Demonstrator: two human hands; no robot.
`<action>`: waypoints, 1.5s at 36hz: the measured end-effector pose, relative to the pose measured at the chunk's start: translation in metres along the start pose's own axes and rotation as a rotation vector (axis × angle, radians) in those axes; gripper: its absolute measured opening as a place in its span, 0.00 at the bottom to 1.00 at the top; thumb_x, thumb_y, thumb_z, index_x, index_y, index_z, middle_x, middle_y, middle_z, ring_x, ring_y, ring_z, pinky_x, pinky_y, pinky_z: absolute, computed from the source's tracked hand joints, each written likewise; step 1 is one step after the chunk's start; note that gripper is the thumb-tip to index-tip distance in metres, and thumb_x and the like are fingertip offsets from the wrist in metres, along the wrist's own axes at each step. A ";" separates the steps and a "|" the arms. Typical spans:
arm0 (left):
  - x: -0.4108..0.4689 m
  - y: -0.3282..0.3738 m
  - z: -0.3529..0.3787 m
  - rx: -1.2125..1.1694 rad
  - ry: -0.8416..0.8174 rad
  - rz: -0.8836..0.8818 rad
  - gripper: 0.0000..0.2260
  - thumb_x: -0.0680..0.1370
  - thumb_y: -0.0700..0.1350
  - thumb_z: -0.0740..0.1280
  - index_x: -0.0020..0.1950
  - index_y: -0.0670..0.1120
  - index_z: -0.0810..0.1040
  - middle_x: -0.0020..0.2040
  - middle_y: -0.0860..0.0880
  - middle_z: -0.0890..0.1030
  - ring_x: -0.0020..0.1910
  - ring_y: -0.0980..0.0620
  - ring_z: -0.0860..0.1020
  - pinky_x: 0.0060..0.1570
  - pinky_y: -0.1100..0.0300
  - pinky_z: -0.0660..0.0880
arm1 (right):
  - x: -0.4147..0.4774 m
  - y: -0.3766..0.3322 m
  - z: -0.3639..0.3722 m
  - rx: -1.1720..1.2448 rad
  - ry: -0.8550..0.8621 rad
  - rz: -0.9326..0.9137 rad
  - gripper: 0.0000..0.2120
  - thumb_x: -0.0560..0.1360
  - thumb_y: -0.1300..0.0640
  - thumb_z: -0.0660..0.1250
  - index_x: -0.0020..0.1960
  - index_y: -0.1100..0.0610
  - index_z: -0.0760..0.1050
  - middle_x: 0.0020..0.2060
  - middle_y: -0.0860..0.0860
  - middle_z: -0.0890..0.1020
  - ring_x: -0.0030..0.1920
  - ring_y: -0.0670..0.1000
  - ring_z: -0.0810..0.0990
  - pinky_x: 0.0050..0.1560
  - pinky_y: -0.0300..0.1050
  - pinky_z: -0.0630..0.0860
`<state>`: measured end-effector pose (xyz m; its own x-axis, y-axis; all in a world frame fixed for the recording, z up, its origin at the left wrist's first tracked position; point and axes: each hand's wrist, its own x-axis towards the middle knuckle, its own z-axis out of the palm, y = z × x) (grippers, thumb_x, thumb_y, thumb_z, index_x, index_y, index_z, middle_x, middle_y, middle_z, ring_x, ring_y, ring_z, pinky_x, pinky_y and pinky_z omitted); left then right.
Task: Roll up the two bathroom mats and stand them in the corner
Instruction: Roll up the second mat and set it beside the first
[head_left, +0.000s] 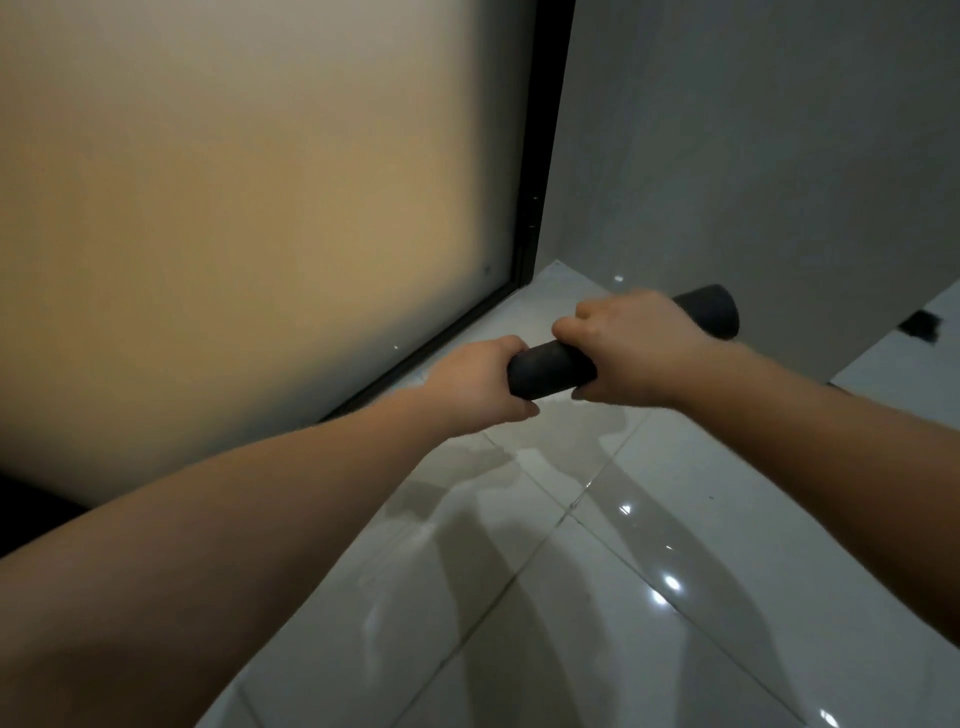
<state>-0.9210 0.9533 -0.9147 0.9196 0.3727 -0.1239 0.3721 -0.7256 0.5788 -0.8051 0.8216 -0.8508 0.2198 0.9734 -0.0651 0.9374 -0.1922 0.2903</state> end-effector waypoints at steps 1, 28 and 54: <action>-0.001 -0.001 0.005 -0.046 0.040 -0.012 0.19 0.66 0.50 0.75 0.54 0.52 0.73 0.45 0.50 0.79 0.45 0.48 0.78 0.45 0.51 0.77 | 0.001 0.006 -0.011 0.012 0.001 0.022 0.22 0.69 0.36 0.65 0.55 0.49 0.71 0.45 0.49 0.75 0.42 0.52 0.74 0.44 0.46 0.70; -0.035 -0.043 0.047 -0.673 -0.042 -0.151 0.22 0.66 0.45 0.77 0.55 0.53 0.72 0.48 0.52 0.78 0.47 0.52 0.78 0.46 0.59 0.76 | 0.049 -0.010 -0.070 0.541 0.010 0.181 0.12 0.74 0.43 0.65 0.45 0.51 0.79 0.38 0.49 0.80 0.40 0.51 0.78 0.42 0.46 0.75; -0.273 -0.196 -0.093 -0.319 -0.124 -0.836 0.21 0.66 0.53 0.78 0.56 0.50 0.76 0.50 0.54 0.79 0.50 0.55 0.77 0.49 0.62 0.73 | 0.189 -0.225 -0.012 1.222 -0.901 -0.471 0.13 0.67 0.65 0.76 0.51 0.62 0.81 0.27 0.49 0.82 0.27 0.46 0.79 0.27 0.36 0.74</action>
<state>-1.2573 1.0477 -0.9194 0.3785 0.6281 -0.6799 0.8896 -0.0441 0.4546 -0.9779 1.0508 -0.9170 -0.4754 0.6682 -0.5723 0.5105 -0.3203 -0.7980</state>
